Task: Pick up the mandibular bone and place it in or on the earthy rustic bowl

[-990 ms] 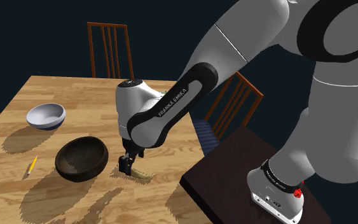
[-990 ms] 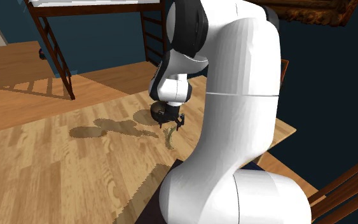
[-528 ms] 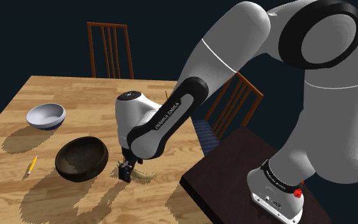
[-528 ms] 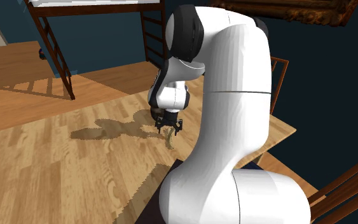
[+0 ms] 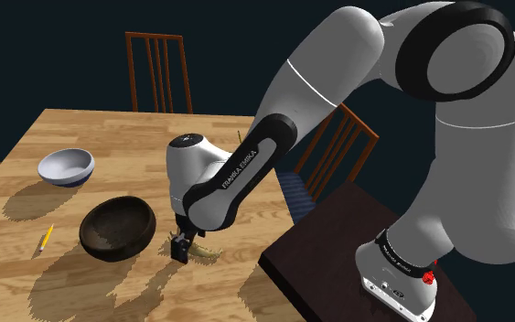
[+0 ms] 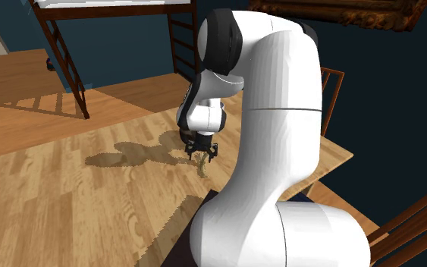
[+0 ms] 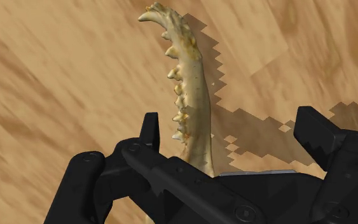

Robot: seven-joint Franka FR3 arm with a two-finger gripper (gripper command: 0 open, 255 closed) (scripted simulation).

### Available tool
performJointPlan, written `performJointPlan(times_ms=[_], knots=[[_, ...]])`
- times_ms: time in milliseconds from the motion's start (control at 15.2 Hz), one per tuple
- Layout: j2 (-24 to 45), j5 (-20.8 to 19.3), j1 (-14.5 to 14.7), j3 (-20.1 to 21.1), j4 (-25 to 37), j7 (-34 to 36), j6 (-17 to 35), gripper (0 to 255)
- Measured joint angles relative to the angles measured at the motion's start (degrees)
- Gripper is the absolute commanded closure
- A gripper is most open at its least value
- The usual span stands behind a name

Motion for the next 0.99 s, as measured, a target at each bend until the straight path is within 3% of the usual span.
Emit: performJointPlan(times_ms=[594, 660, 726, 792, 858, 924, 990], knots=[[0.00, 0.00, 0.00, 0.00, 0.00, 0.00, 0.00, 255], [0.00, 0.00, 0.00, 0.00, 0.00, 0.00, 0.00, 0], [0.00, 0.00, 0.00, 0.00, 0.00, 0.00, 0.00, 0], [-1.20, -2.44, 3.96, -3.56, -1.33, 2.93, 2.32, 0], [-2.15, -7.98, 11.38, -10.00, -2.71, 10.39, 6.09, 0], [-2.62, -11.57, 15.97, -13.85, -3.65, 15.67, 8.52, 0], [-2.43, -13.36, 18.24, -15.91, -3.89, 18.26, 9.97, 0]])
